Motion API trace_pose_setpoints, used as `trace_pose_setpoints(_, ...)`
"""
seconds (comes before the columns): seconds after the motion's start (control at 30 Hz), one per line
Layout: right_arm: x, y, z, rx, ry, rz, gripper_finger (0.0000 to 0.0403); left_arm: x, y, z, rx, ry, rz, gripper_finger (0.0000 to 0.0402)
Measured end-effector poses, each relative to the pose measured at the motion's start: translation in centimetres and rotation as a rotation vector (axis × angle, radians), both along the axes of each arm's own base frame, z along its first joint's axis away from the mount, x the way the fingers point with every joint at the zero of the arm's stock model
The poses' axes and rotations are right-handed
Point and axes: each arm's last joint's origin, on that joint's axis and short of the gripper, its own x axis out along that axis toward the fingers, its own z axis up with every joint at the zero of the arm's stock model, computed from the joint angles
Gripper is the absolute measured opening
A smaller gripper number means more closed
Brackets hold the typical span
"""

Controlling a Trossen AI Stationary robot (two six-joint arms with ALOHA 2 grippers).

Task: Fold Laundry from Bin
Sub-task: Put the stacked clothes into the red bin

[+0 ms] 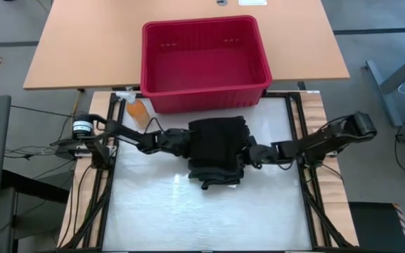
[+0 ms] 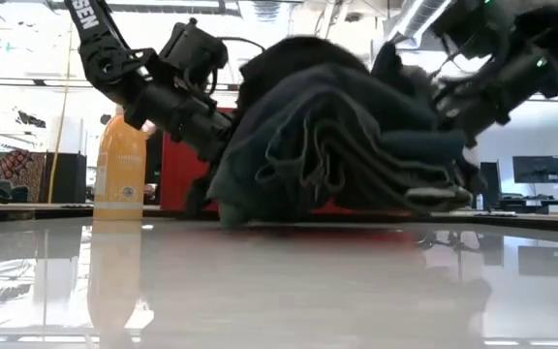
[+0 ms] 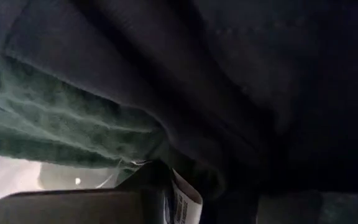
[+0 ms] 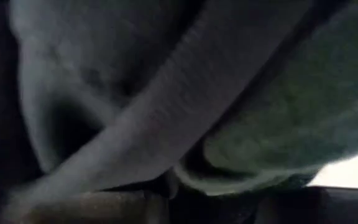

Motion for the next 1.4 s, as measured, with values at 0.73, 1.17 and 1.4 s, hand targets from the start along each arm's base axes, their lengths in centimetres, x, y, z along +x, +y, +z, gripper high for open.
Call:
trace_pose_setpoints(0.73,0.6,-2.3,17.8,-0.382,-0.233,-0.054,0.0116,-3.3,0.7,16.0,0.28,-0.334,0.174,0.0076)
trace_pose_setpoints(1.17,1.1,-13.8,27.4,-0.612,-0.204,-0.041,0.0116,-4.3,10.2,28.2,0.537,-0.181,0.376,0.0074)
trace_pose_setpoints(1.4,2.3,-22.1,26.9,-0.611,-0.088,-0.035,0.0116,-2.8,17.1,28.1,0.558,-0.003,0.457,0.0074)
